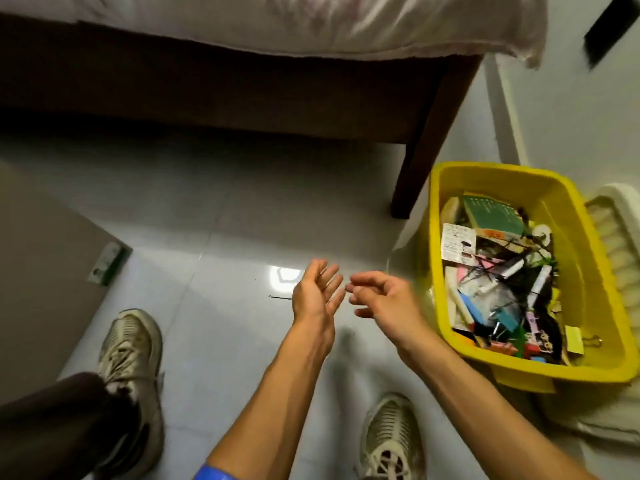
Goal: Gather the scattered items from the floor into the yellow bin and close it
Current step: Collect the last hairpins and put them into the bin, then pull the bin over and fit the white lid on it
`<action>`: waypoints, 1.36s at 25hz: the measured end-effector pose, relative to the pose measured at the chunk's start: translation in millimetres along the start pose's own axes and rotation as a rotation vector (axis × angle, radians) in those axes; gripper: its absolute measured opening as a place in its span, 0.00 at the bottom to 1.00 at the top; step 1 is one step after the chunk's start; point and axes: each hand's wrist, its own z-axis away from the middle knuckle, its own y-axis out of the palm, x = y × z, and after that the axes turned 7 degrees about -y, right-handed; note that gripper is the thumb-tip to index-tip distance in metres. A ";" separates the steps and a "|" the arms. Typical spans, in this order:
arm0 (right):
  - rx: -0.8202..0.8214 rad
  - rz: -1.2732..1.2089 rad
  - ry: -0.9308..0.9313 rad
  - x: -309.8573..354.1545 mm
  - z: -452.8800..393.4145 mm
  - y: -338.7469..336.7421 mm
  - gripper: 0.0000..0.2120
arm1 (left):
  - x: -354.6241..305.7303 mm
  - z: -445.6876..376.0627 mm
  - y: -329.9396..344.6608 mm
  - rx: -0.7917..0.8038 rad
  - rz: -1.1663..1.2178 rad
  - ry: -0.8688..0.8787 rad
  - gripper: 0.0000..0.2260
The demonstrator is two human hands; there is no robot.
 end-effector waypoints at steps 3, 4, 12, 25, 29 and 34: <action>0.125 0.266 -0.002 -29.4 -30.2 63.5 0.08 | -17.7 -27.3 -68.6 -0.179 0.019 0.000 0.18; 0.160 0.397 -0.037 -42.2 -45.5 84.7 0.09 | -23.2 -37.8 -88.3 -0.230 0.024 -0.012 0.17; 0.420 1.351 -0.364 -122.8 -115.4 164.7 0.06 | -33.5 -103.9 -158.1 -0.354 -0.038 -0.076 0.18; -0.381 0.668 -0.137 16.3 -29.6 10.3 0.11 | -34.0 -37.9 -34.0 -0.038 -0.603 0.248 0.05; -0.491 0.873 -0.075 57.8 4.2 -102.5 0.08 | 1.2 2.0 57.3 0.309 -1.122 0.520 0.07; -0.617 1.321 0.009 30.3 66.3 -211.5 0.20 | 22.1 16.6 99.0 0.454 -2.361 0.909 0.28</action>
